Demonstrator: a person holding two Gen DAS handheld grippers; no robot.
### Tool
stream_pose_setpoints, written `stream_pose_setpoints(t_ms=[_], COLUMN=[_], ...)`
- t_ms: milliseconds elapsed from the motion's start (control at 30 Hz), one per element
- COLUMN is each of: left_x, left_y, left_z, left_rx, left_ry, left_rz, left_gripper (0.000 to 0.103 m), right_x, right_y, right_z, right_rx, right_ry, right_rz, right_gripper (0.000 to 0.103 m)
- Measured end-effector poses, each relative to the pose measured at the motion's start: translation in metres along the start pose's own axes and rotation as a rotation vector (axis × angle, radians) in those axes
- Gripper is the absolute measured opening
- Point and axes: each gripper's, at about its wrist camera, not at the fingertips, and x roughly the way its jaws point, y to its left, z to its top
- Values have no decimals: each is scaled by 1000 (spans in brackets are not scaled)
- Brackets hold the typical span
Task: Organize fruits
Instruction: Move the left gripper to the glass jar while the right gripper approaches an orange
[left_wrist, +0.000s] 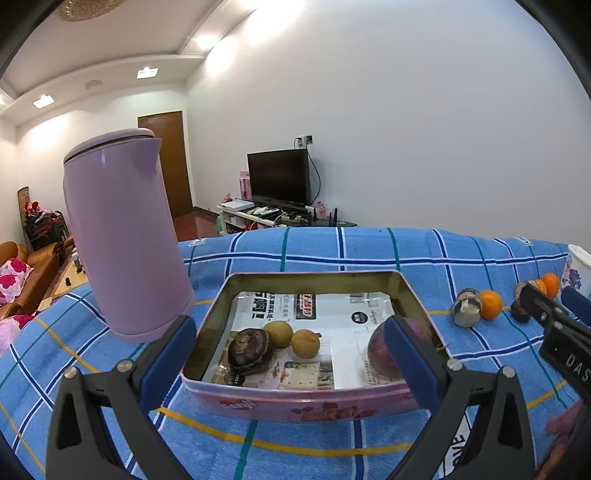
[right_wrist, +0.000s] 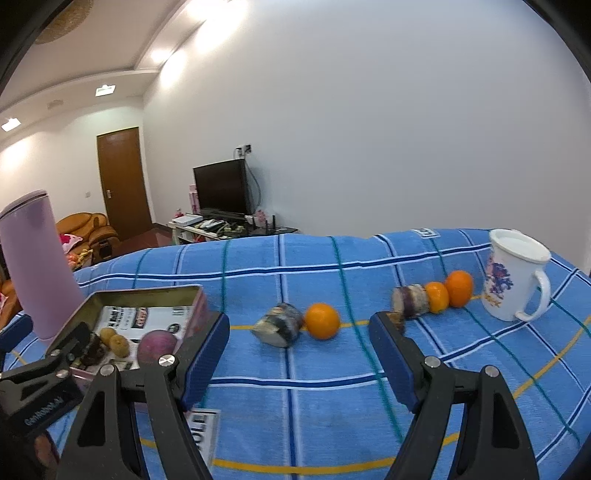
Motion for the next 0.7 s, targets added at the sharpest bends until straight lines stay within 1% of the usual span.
stream_pose_setpoints(t_ms=[167, 400, 533, 700], left_x=[0, -3, -8, -13], left_y=[-3, -7, -12, -33], left_z=[0, -3, -6, -10], left_rx=[7, 6, 7, 45], left_ry=[10, 27, 42, 76], left_rz=[-5, -20, -42, -115], left_gripper=[103, 103, 103, 103], right_x=[0, -4, -6, -8], right_y=[-24, -67, -98, -136], right_z=[0, 2, 3, 6], right_rx=[11, 1, 2, 32], right_ry=[15, 18, 23, 29], right_rz=[-28, -95, -140, -183], right_gripper=[79, 79, 79, 79])
